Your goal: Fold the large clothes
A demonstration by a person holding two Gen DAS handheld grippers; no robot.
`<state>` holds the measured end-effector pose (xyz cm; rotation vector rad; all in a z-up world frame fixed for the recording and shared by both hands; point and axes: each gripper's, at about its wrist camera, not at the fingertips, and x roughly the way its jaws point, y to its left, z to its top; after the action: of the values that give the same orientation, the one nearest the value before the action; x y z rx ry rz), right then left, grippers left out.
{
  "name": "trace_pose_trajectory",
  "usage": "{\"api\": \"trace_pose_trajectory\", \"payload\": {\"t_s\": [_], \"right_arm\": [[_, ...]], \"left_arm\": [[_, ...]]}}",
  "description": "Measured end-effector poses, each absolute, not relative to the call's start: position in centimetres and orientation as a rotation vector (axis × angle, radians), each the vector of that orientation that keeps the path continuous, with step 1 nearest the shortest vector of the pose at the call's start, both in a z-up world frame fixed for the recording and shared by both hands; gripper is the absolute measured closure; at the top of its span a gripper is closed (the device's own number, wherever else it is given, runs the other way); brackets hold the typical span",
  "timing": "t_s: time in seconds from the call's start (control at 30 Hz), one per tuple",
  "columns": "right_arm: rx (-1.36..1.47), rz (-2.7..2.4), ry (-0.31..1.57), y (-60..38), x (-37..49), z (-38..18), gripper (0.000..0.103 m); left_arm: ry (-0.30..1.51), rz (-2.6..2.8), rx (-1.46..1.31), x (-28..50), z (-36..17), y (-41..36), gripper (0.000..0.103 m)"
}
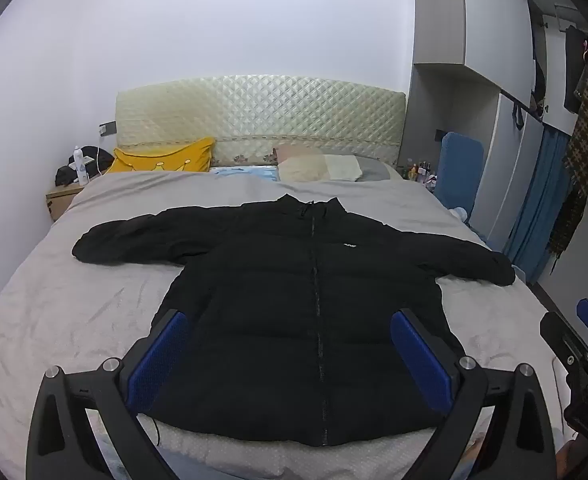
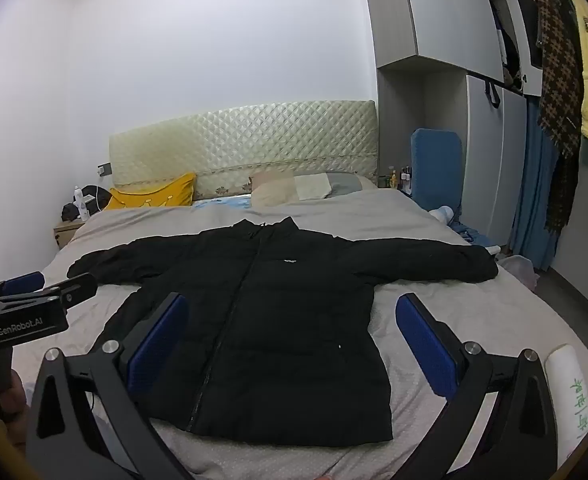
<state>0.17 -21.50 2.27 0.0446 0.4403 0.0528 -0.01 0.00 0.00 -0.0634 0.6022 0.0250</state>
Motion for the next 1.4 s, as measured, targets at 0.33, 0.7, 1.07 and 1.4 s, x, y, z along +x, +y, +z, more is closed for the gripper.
{"api": "trace_pose_trajectory", "payload": {"t_s": [0.33, 0.7, 1.07, 1.4], "right_arm": [[0.045, 0.050, 0.444, -21.3, 0.6, 1.8, 0.000], [0.046, 0.057, 0.472, -21.2, 0.8, 1.4, 0.000], [0.045, 0.054, 0.484, -20.9, 1.1, 1.1, 0.000], [0.044, 0.053, 0.493, -21.0, 1.4, 0.7, 0.000]], "left_arm": [[0.616, 0.008, -0.086, -0.5, -0.1, -0.7, 0.001], [0.622, 0.023, -0.088, 0.3, -0.2, 0.9, 0.001], [0.643, 0.012, -0.084, 0.7, -0.7, 0.7, 0.001], [0.649, 0.012, -0.068, 0.6, -1.1, 0.3, 0.001]]}}
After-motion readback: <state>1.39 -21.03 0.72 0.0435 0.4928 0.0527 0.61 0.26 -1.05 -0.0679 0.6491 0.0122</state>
